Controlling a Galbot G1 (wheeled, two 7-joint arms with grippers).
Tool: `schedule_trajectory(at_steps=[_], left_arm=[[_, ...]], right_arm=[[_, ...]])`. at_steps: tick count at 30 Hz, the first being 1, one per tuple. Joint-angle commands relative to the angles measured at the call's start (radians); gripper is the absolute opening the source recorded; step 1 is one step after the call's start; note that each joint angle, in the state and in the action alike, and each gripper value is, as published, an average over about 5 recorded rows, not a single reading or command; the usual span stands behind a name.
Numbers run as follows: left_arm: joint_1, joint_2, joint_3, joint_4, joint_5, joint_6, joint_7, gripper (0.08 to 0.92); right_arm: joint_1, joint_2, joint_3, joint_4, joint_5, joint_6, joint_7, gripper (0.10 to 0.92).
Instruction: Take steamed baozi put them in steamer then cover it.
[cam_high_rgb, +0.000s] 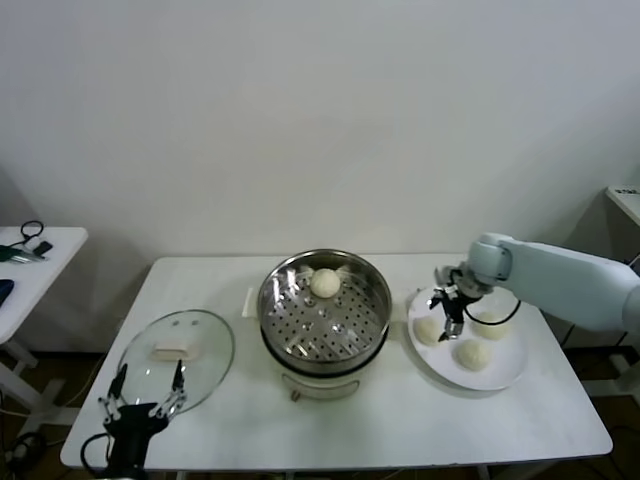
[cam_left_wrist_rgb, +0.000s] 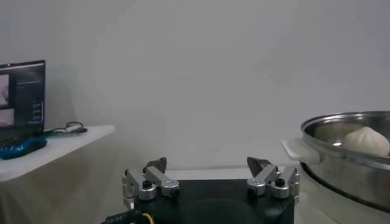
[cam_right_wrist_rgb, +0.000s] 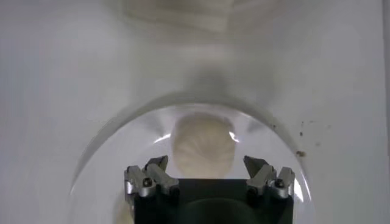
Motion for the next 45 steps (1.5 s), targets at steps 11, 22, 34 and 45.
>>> schedule_trajectory(at_steps=[11, 22, 34, 45], left_arm=[[0.008, 0.004, 0.002, -0.001, 0.003, -0.009, -0.005, 0.823], [0.007, 0.004, 0.004, -0.001, 0.007, -0.010, -0.008, 0.823], [0.002, 0.012, 0.012, -0.001, 0.004, -0.003, -0.007, 0.823], [0.000, 0.012, 0.015, -0.002, 0.013, -0.008, -0.006, 0.823]], right_arm=[[-0.070, 0.013, 0.081, -0.023, -0.020, -0.040, 0.018, 0.726], [0.324, -0.022, -0.115, 0.095, 0.116, -0.001, -0.104, 0.662], [0.767, 0.137, -0.208, 0.335, 0.484, -0.069, -0.139, 0.662], [0.519, 0.444, -0.081, 0.325, 0.561, -0.219, 0.041, 0.661]])
